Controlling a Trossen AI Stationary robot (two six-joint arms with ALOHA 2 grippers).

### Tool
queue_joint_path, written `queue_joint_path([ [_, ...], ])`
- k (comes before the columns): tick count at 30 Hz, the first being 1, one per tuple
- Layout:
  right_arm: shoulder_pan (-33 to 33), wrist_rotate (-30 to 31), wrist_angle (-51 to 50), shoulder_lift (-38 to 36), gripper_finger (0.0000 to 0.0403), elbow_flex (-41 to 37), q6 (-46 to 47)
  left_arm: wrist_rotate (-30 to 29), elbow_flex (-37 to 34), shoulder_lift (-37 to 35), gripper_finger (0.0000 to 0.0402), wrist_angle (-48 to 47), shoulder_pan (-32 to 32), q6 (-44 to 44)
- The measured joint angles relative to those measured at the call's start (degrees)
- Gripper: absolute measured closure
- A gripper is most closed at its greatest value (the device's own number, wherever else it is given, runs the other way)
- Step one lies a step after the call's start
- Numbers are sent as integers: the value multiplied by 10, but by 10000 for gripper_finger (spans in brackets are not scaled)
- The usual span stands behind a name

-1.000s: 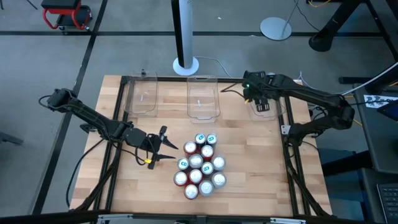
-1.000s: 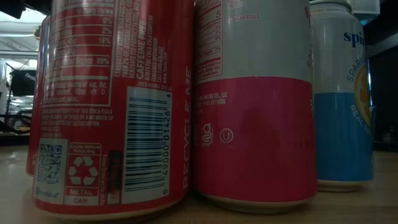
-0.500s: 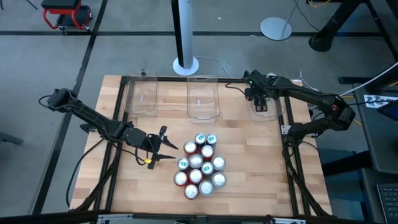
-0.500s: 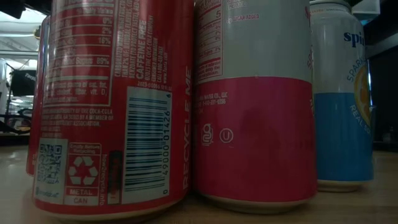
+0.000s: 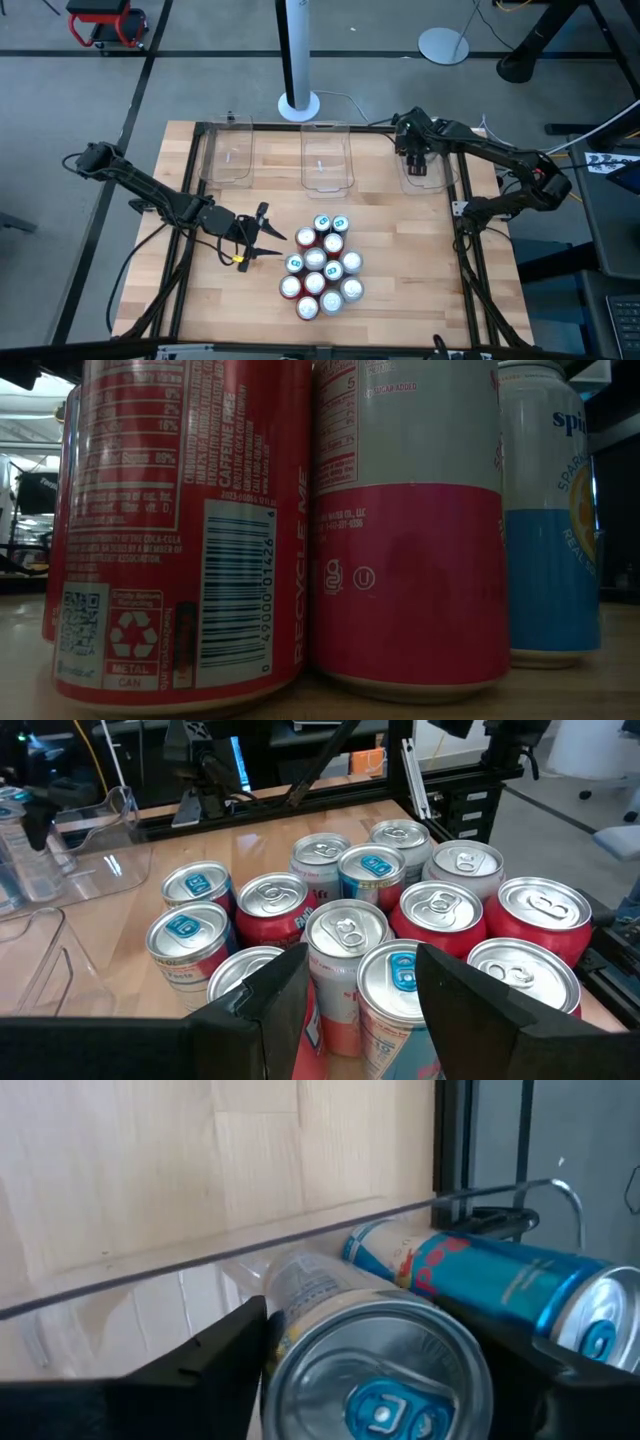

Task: Sort soda cans
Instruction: Put the blue soda can into the top right transparent bin

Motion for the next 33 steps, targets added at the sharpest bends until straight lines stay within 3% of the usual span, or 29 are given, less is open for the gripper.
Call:
queue_joint_path([
  [10,0,31,24,2,75,-1,-8,0,0,0,227,0,0,4],
  [24,0,38,21,1,71,53,-35,0,0,0,227,0,0,4],
  [33,22,-2,-36,1,70,122,-40,0,0,0,227,-1,0,4],
])
